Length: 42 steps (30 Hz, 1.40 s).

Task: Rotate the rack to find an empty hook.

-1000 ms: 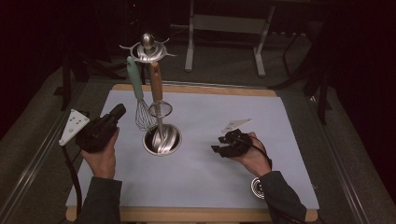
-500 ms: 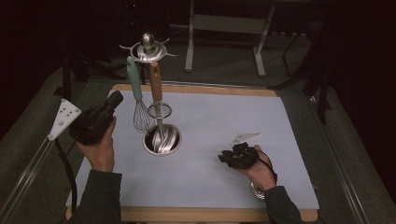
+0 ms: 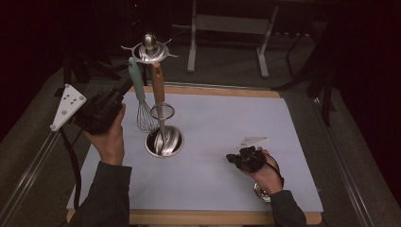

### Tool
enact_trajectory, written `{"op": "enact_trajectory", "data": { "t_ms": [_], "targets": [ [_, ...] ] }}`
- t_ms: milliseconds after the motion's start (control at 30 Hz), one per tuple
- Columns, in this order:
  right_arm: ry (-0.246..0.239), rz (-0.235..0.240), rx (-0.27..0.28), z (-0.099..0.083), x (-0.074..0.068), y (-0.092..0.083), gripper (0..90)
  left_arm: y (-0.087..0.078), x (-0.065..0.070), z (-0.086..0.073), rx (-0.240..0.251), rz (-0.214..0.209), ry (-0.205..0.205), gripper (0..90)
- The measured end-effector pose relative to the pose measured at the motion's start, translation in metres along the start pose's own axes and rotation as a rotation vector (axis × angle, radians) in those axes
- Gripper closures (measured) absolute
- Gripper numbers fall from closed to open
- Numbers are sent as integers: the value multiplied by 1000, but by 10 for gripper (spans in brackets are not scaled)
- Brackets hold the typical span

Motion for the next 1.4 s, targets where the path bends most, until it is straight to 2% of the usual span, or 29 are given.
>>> {"op": "enact_trajectory", "data": {
  "t_ms": [233, 333, 500, 700, 833, 1400],
  "targets": [
    [-11, 2, 9, 3, -2, 0, 864, 9, 3, 11, 24, -2, -10, 900],
    [-21, 0, 12, 2, -2, -1, 849, 13, 2, 15, 22, 8, -2, 900],
    [-16, -1, 15, 2, -1, -1, 846, 17, 0, 17, 13, 21, 19, 900],
    [-23, -4, 19, 3, -2, -2, 845, 17, -2, 18, 22, 32, 21, 900],
    [-16, -11, 25, 2, 0, -4, 840, 18, -7, 19, 21, 64, 30, 900],
    [-5, -19, 38, -1, 5, -7, 840, 27, -19, 26, 16, 125, 32, 900]
  ]
}}
Point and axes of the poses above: each handheld gripper's, and its own axes: y roughly forward along the jaws, z roughly out of its top, x roughly to its right, the point moved 4 cm from there along y, roughly forward along the jaws, and after that the axes turned 13 degrees about -y, right-handed, at the moved point
